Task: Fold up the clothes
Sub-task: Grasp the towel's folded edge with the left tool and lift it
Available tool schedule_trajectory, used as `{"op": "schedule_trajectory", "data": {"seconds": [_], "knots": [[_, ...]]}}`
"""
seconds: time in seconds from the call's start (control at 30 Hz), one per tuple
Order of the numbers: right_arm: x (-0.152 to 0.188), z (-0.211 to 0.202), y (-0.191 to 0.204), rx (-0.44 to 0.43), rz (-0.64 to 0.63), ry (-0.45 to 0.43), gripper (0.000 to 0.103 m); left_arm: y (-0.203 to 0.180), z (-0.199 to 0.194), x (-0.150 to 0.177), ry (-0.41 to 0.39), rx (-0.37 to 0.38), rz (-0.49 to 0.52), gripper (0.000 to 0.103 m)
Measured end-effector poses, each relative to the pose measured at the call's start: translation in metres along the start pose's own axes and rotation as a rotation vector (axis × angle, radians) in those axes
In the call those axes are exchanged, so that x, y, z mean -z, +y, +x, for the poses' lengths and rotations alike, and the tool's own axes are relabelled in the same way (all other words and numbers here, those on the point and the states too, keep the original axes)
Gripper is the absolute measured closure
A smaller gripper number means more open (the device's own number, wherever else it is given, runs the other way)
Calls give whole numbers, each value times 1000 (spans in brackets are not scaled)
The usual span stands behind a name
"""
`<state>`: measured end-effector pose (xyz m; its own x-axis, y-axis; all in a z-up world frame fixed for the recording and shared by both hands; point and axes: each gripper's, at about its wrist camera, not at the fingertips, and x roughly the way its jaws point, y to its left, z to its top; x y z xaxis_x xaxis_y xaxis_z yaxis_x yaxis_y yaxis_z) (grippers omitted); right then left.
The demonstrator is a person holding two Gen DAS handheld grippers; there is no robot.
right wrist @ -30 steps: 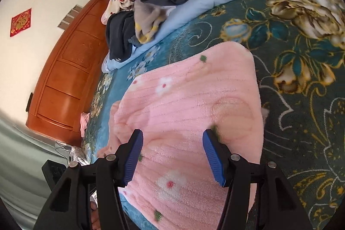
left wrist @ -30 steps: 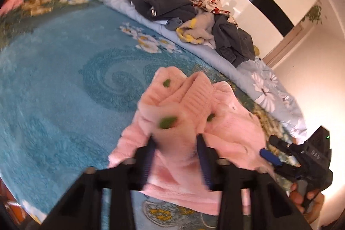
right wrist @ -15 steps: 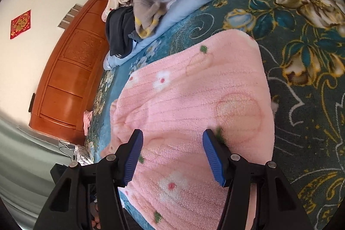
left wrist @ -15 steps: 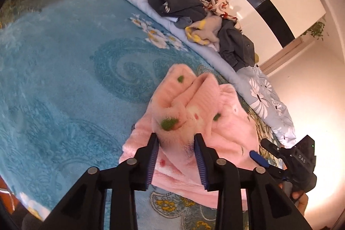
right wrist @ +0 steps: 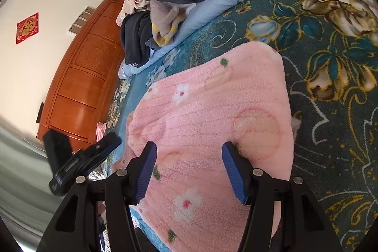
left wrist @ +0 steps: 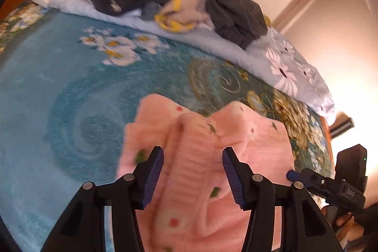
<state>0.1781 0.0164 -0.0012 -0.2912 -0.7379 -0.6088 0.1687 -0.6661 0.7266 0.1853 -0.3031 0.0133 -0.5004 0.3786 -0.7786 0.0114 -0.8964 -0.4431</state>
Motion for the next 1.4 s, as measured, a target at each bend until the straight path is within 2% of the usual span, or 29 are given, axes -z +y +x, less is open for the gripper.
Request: {"op": "schedule_trajectory", "data": {"seconds": [0.03, 0.13, 0.3, 0.37, 0.47, 0.5, 0.53, 0.6, 0.67, 0.73, 0.77, 0.93, 1.1, 1.17, 1.2, 1.23, 1.3, 1.33, 1.4], "knots": [[-1, -1, -1, 2, -1, -3, 44, -2, 7, -1, 29, 11, 20, 37], [-6, -5, -3, 11, 4, -17, 44, -1, 24, 0, 113, -12, 73, 36], [-9, -3, -4, 4, 6, -12, 44, 19, 18, 7, 120, 80, -26, 38], [-8, -2, -5, 7, 5, -11, 44, 17, 14, 7, 120, 91, -34, 40], [-8, 2, -9, 13, 23, -7, 44, 2, 10, 8, 105, 42, 29, 64], [-9, 3, -9, 14, 24, -6, 44, -3, 9, 8, 99, 27, 50, 77], [-9, 3, -9, 15, 21, -5, 44, -8, 6, 8, 87, 20, 67, 86], [-9, 4, -9, 16, 23, -4, 44, -14, -5, 9, 40, 36, 79, 87], [-9, 4, -10, 16, 29, -5, 44, -15, -27, 8, -47, 87, 60, 87], [-8, 3, -11, 13, 35, -8, 44, -5, -49, 11, -131, 102, 16, 88], [-8, 3, -10, 13, 33, -9, 44, 3, -54, 12, -147, 93, -7, 88], [-6, 6, -11, -15, 36, 8, 44, 49, -32, 24, -60, -16, -111, 87], [-2, 16, -6, -15, 10, 35, 44, 58, -17, 31, -39, -34, -150, 82], [-2, 15, -5, -11, 9, 35, 44, 50, -18, 29, -33, -76, -106, 76], [-2, 14, -5, -11, 10, 36, 44, 46, -18, 29, -29, -113, -77, 69], [-3, 12, -5, -11, 6, 33, 44, 44, -18, 30, -27, -154, -50, 56], [-3, 5, -1, -14, -14, 17, 44, 41, -16, 32, -24, -224, -1, 44], [-3, 1, 2, -14, -32, 4, 44, 42, -14, 33, -17, -221, 2, 44], [-4, -8, 4, 4, -63, -17, 44, 52, -9, 33, 6, -143, -50, 44]]}}
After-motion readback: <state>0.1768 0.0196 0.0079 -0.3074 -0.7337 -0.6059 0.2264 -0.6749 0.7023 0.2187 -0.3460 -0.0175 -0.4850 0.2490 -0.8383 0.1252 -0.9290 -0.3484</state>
